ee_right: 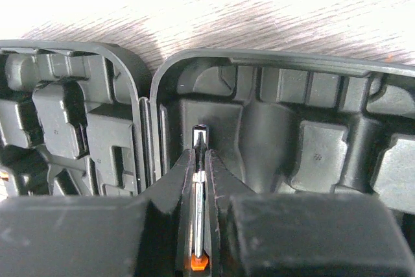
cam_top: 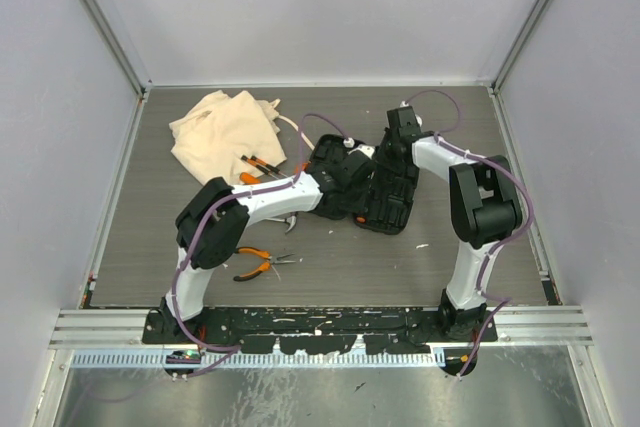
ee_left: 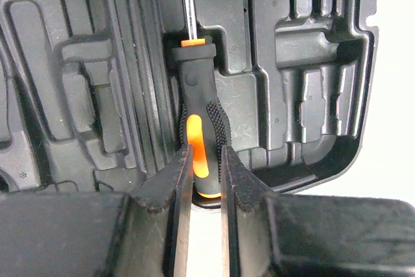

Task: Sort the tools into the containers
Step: Adjust the screwdriver in the storage box.

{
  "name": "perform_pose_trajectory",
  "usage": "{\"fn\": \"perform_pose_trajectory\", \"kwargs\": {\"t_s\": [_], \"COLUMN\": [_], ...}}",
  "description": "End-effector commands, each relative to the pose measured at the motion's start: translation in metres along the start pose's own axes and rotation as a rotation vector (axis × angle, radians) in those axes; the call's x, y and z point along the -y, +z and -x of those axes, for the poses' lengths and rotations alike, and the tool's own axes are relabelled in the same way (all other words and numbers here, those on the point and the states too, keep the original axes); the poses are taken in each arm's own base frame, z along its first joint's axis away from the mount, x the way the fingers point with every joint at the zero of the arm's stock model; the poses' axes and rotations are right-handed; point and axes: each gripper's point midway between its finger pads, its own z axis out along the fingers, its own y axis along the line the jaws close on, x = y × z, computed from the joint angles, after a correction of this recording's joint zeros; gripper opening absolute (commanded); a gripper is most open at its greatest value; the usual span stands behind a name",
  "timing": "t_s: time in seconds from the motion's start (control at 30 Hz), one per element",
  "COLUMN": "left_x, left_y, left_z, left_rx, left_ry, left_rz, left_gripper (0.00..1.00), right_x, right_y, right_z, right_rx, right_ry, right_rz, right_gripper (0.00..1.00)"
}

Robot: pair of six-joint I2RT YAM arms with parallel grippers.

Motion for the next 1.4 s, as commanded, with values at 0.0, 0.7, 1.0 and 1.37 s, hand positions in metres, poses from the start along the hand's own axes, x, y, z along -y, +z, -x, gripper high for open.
{"fn": "perform_pose_trajectory", "kwargs": {"t_s": [0.0,0.7,1.0,1.37], "left_x": [-0.034,-0.06,-0.081,-0.098], "left_y": [-0.012,0.003,0.005,-0.001], "left_z": [-0.059,-0.094,-0.112,-0.129], "left_rx": [-0.206,-0.312,-0.393,-0.452], "left_ry": [0.056,0.077,0.137,0.156], "left_rz": [0.114,0.21,0.358,0.416], "left_gripper": [0.17,0.15,0.16,0.13], "right_x": [0.097,0.089,0.096,0.097], "right_y": [0.021,0.022,0.021,0.016], "right_z": [-0.05,-0.065,-0.066,-0.075], "right_rx": [-0.115,-0.136,-0.204,-0.231], "right_ry": [-0.112,-0.159,-0.189,-0.19], "right_rz": [-0.404,-0.449,-0.471,-0.451], "right_gripper": [0.01,0.01,0.01,0.01]}}
